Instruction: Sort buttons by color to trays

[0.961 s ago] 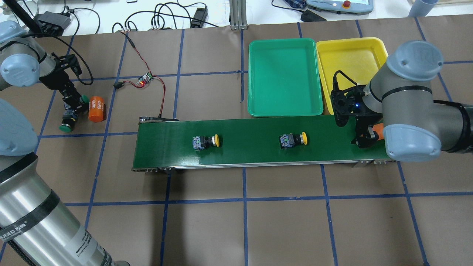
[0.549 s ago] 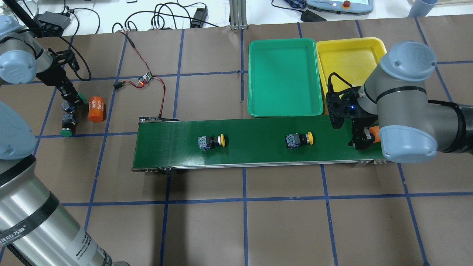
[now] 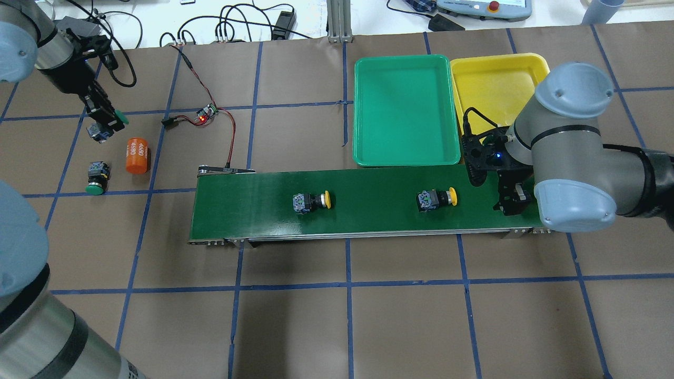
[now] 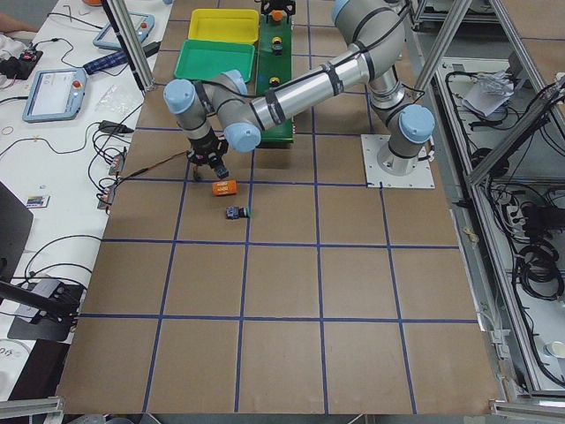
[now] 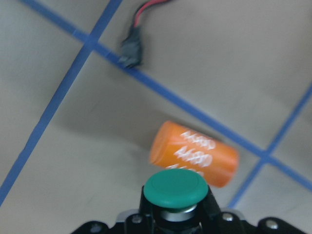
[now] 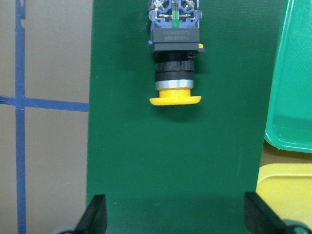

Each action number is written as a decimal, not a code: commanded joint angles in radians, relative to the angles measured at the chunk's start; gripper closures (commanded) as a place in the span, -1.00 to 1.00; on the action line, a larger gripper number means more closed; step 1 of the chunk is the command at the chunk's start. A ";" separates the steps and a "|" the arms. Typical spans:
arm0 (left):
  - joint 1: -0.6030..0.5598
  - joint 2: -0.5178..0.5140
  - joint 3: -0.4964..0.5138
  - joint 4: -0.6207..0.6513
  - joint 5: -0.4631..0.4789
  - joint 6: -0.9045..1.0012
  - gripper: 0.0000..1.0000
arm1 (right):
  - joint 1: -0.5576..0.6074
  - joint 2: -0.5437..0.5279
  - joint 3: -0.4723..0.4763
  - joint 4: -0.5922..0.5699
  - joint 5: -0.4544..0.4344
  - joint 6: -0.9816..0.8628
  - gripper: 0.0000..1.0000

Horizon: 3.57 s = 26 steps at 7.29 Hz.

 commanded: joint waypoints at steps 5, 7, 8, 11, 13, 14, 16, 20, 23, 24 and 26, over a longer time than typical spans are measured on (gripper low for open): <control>-0.387 0.254 -0.462 0.231 0.011 -0.091 1.00 | 0.005 0.057 0.016 -0.022 0.009 0.043 -1.00; -0.419 0.233 -0.513 0.264 0.047 -0.091 1.00 | 0.015 0.055 0.020 -0.024 0.009 0.050 -1.00; -0.441 0.230 -0.514 0.296 0.084 -0.091 1.00 | 0.015 0.057 0.020 -0.022 0.009 0.050 -1.00; -0.480 0.254 -0.560 0.344 0.094 -0.129 -1.00 | 0.032 0.061 0.017 -0.022 0.009 0.056 -0.91; -0.458 0.287 -0.455 0.245 0.098 -0.125 -1.00 | 0.035 0.066 0.017 -0.022 0.009 0.053 -0.55; -0.371 0.262 -0.382 0.152 0.088 -0.126 -1.00 | 0.035 0.066 0.016 -0.022 0.006 0.048 -0.18; -0.158 0.209 -0.335 0.140 -0.057 -0.109 -1.00 | 0.035 0.066 0.010 -0.022 0.004 0.053 -0.24; 0.117 0.101 -0.281 0.236 -0.061 -0.185 -1.00 | 0.035 0.068 0.007 -0.021 -0.002 0.039 0.76; 0.188 0.017 -0.240 0.337 0.022 -0.633 -1.00 | 0.035 0.065 -0.024 -0.028 -0.005 0.034 1.00; 0.171 -0.008 -0.235 0.382 0.023 -0.751 -1.00 | 0.035 0.078 -0.114 -0.016 0.006 0.031 1.00; 0.088 -0.054 -0.203 0.378 0.010 -1.059 -1.00 | 0.029 0.235 -0.304 -0.027 -0.014 0.033 1.00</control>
